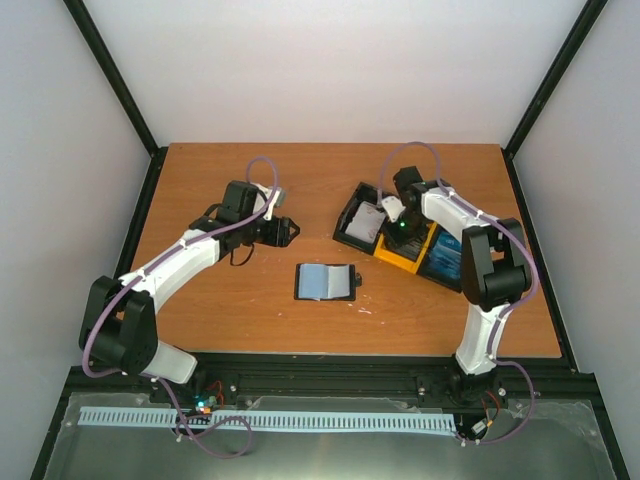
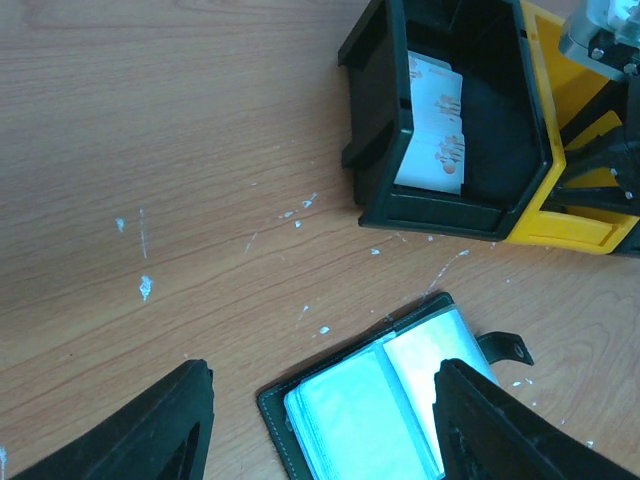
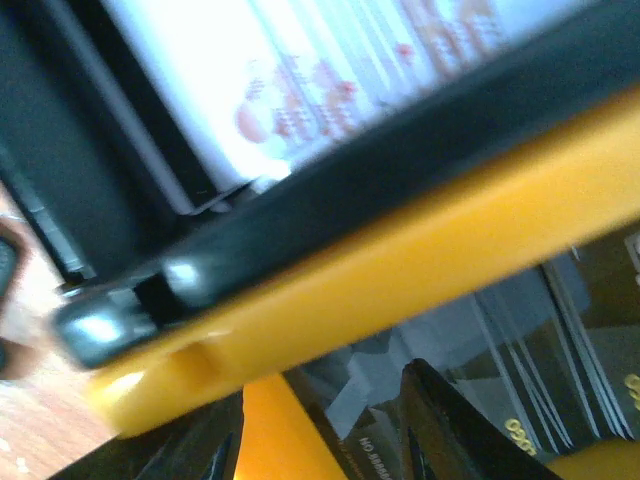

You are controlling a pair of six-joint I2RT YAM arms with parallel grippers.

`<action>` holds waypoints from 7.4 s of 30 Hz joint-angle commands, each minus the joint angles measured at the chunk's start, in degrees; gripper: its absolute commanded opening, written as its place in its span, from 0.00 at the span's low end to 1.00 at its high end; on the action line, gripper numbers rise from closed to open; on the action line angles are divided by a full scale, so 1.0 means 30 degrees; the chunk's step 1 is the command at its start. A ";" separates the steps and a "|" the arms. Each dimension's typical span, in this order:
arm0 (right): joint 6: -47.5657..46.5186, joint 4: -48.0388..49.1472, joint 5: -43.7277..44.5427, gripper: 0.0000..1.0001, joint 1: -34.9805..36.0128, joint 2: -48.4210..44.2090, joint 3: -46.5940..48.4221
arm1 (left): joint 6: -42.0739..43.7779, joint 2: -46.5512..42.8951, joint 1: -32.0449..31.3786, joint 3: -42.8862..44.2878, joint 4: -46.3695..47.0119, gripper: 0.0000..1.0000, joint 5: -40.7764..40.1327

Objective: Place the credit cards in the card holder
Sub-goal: Adjust the storage box at the center of the board, then pick up the credit card from the storage box, then insert the credit card into the card holder.

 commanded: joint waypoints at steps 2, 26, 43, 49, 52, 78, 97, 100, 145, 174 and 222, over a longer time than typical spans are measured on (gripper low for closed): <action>0.0172 0.1074 -0.0791 0.43 0.1486 0.0758 0.1718 | 0.0282 -0.0367 0.0242 -0.0176 0.0618 0.61 -0.0282; -0.0436 0.1495 0.4314 0.52 0.0583 0.2994 0.3416 | 0.0278 0.0200 0.0242 -0.0339 0.0836 0.61 -0.0092; 0.0542 0.1533 0.4648 0.41 0.0190 0.3661 0.4120 | 0.0307 0.0156 0.0242 -0.0561 0.1017 0.61 -0.0083; 0.0683 0.1578 0.4179 0.43 -0.0043 0.3552 0.4306 | 0.0308 0.0245 0.0242 -0.0576 0.1045 0.61 -0.0125; 0.0614 0.1422 0.4389 0.43 -0.0064 0.3860 0.4493 | 0.0307 0.0261 0.0240 -0.0561 0.1037 0.62 -0.0134; 0.0924 0.1459 0.5198 0.41 -0.0117 0.4171 0.5108 | 0.0337 0.0370 0.0242 -0.0619 0.1089 0.61 -0.0119; 0.0709 0.1020 0.4738 0.39 -0.0962 0.3708 0.5081 | 0.0381 0.0517 0.0242 -0.0605 0.1104 0.61 -0.0094; 0.0636 0.0915 0.4363 0.39 -0.1038 0.3611 0.5122 | 0.0373 0.0557 0.0242 -0.0590 0.1076 0.61 -0.0070; 0.0240 0.2537 0.7919 0.16 -0.1088 0.2816 0.4208 | 0.0367 0.0678 0.0242 -0.0618 0.1153 0.61 -0.0036; -0.1341 0.4291 1.1286 0.11 -0.0641 0.3543 0.3178 | 0.0366 0.0753 0.0242 -0.0561 0.1104 0.61 -0.0246; 1.6144 1.1472 -1.2032 0.03 0.1986 -0.7358 -0.7962 | -0.4814 0.1765 0.0243 -0.1791 0.2314 0.88 0.3274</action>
